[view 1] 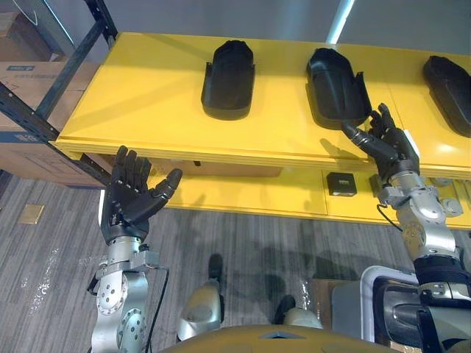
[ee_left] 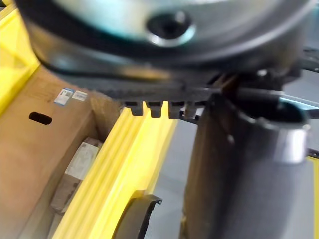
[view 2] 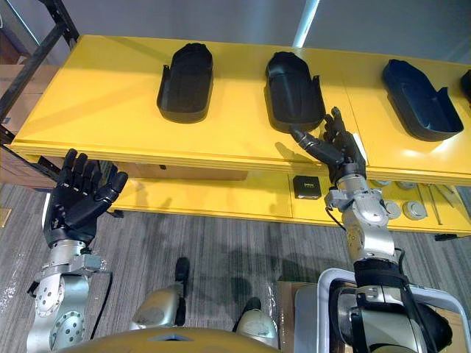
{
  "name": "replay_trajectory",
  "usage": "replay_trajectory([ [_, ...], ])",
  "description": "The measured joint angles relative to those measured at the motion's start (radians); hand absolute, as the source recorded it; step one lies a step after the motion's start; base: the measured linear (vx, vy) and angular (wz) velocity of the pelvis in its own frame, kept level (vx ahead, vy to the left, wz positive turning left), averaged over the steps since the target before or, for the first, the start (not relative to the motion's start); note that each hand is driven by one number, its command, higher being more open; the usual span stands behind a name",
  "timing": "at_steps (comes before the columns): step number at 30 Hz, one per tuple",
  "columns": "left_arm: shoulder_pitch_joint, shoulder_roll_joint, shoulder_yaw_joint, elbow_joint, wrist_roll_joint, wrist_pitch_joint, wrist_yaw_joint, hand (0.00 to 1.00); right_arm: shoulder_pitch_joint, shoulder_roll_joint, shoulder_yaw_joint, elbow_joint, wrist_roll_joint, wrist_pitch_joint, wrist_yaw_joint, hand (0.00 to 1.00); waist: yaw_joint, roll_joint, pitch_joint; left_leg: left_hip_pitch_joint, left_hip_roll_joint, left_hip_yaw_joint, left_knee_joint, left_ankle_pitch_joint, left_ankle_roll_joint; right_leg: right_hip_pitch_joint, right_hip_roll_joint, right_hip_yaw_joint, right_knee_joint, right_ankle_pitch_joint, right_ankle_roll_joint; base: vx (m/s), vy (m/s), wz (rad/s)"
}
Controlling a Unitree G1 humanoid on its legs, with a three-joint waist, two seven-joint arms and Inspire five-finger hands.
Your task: Walk over and take three plastic housings, then place them on the shelf
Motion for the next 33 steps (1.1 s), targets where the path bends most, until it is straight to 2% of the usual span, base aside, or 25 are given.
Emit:
replay_trajectory([
  [20,0.007,0.000,-0.002,0.000,0.038,0.003,-0.004,1.00,0.021,0.008,0.020,-0.004,-0.014,-0.004,0.007,1.00,0.000,-0.003,-0.023,0.006,0.000,0.000,0.000,-0.004,-0.004,0.016,0.002,-0.006,-0.019,0.003,-0.001,0.00,-0.013,0.00],
  [28,0.029,-0.001,-0.002,0.000,0.038,0.003,-0.008,1.00,0.045,0.059,0.012,-0.077,-0.021,-0.023,-0.093,1.00,0.000,-0.004,-0.025,0.007,-0.001,0.003,0.000,-0.006,-0.002,0.019,0.007,-0.005,-0.037,0.009,0.002,0.00,-0.014,-0.01],
  [32,0.030,-0.003,-0.007,0.000,0.038,0.002,-0.008,1.00,0.071,0.113,-0.020,-0.220,-0.102,-0.044,-0.169,1.00,0.001,-0.003,-0.027,0.007,0.000,0.011,0.000,-0.006,0.003,0.022,0.012,0.003,-0.053,0.022,0.008,0.02,-0.028,-0.06],
  [33,0.032,-0.006,-0.008,0.000,0.038,0.002,-0.007,1.00,0.081,0.133,-0.029,-0.288,-0.141,-0.073,-0.220,1.00,0.000,-0.003,-0.034,0.007,0.000,0.016,0.001,-0.007,0.004,0.022,0.013,0.008,-0.058,0.026,0.009,0.04,-0.028,-0.09],
])
